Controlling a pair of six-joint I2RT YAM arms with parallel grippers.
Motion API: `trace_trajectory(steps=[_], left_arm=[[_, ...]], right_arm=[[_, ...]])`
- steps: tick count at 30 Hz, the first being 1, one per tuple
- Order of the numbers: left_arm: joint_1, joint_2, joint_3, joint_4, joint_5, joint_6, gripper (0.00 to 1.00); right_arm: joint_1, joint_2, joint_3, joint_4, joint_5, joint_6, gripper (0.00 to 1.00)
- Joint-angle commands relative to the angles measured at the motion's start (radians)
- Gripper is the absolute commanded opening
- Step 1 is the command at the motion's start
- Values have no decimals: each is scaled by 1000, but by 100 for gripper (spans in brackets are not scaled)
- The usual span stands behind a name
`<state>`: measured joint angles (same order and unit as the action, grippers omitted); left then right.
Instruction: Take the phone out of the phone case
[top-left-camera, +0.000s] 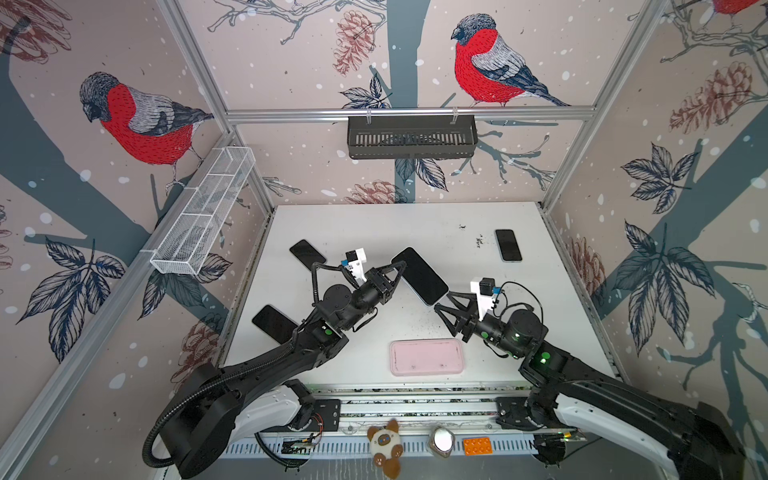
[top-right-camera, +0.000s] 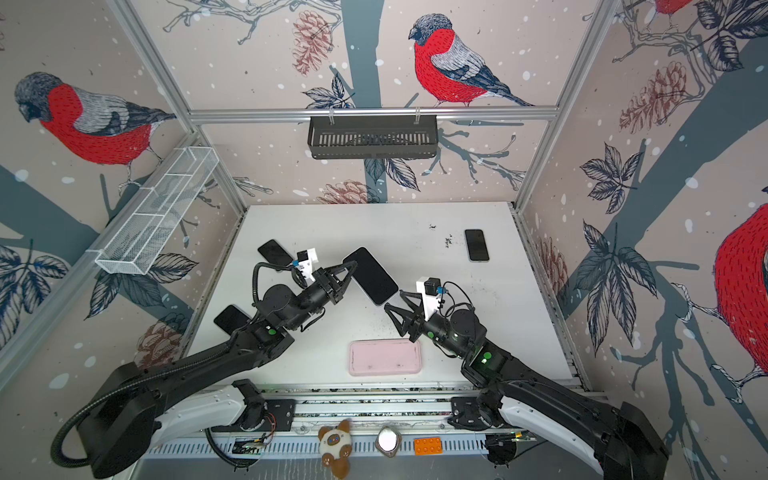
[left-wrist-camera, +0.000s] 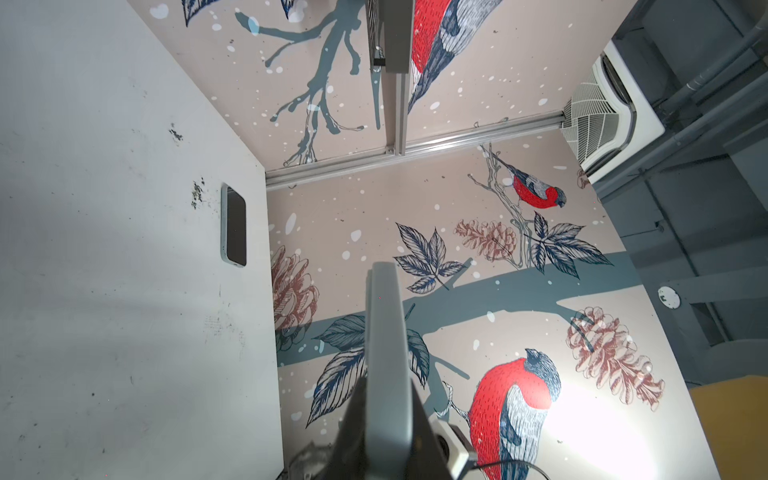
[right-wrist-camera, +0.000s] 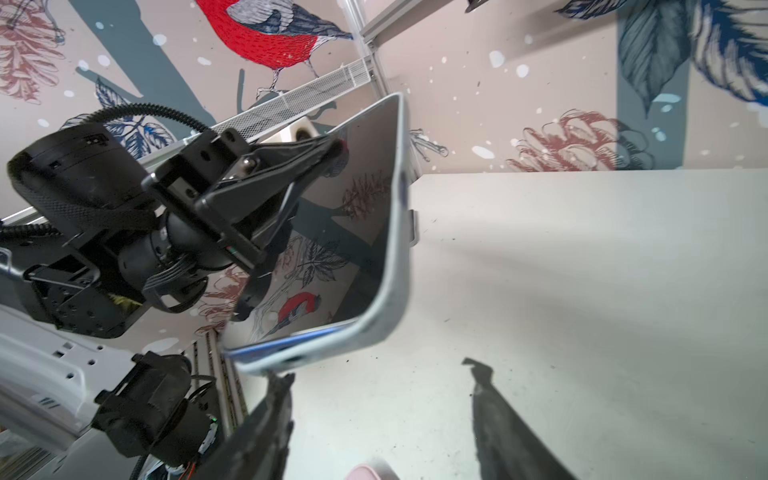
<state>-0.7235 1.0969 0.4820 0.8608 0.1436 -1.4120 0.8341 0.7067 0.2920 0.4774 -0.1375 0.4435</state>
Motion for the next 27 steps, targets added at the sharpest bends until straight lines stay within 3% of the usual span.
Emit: trace_trajectory(steps=[1,5,10,16,27], left_arm=[[13,-21,-6,41,24,19,0],[19,-29,-22,62,29,38,0],[22,-5,-38,156,49,58,0],[20,2,-38,188,60,76,0],[18,9,-48,227,64,78,0]], right_arm=[[-63,-69,10,-117,-78,49,73],[-182,-127,-5,-101,-192,177,79],[-323,-103,-40,115,-420,413,79],[-324,-24,-33,263,-495,528,75],[-275,77,-58,410,-485,581,60]])
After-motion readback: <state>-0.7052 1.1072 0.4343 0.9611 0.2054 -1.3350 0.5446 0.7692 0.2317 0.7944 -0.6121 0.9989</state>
